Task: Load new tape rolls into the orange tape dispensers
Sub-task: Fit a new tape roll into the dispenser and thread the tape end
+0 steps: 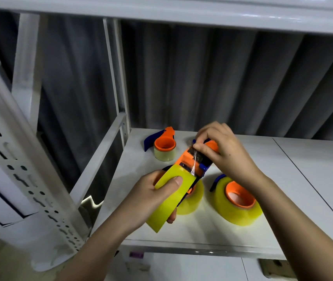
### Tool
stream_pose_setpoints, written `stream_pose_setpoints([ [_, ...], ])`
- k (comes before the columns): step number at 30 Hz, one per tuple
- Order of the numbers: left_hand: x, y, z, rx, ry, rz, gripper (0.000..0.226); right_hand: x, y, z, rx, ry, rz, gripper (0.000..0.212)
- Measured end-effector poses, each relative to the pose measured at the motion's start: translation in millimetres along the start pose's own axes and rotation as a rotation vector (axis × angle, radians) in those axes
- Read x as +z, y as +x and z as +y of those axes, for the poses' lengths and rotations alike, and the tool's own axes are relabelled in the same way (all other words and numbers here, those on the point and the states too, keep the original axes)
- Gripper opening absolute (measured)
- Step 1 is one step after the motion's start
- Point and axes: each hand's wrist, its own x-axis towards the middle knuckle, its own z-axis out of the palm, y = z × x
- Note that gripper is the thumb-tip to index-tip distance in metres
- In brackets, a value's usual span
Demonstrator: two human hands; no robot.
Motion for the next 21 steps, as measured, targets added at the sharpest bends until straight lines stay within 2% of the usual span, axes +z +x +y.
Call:
stream_pose_setpoints([
  [7,0,-6,4,-0.019,-0.071,-0.004,0.014,-8,-1,-2,0.02,0.112,-0.047,0.031],
  [10,4,-8,4,-0.012,-0.092,0.029,0.014,-10,-4,-8,0.028,0.022,-0.002,0.03],
  [14,8,-11,4,0.007,-0.138,0.069,0.016,-12,-11,-16,0.078,-0.055,0.078,0.012],
  [21,7,-9,1,0.049,-0.136,0.059,0.015,-16,-14,-20,0.149,-0.071,0.106,0.012],
])
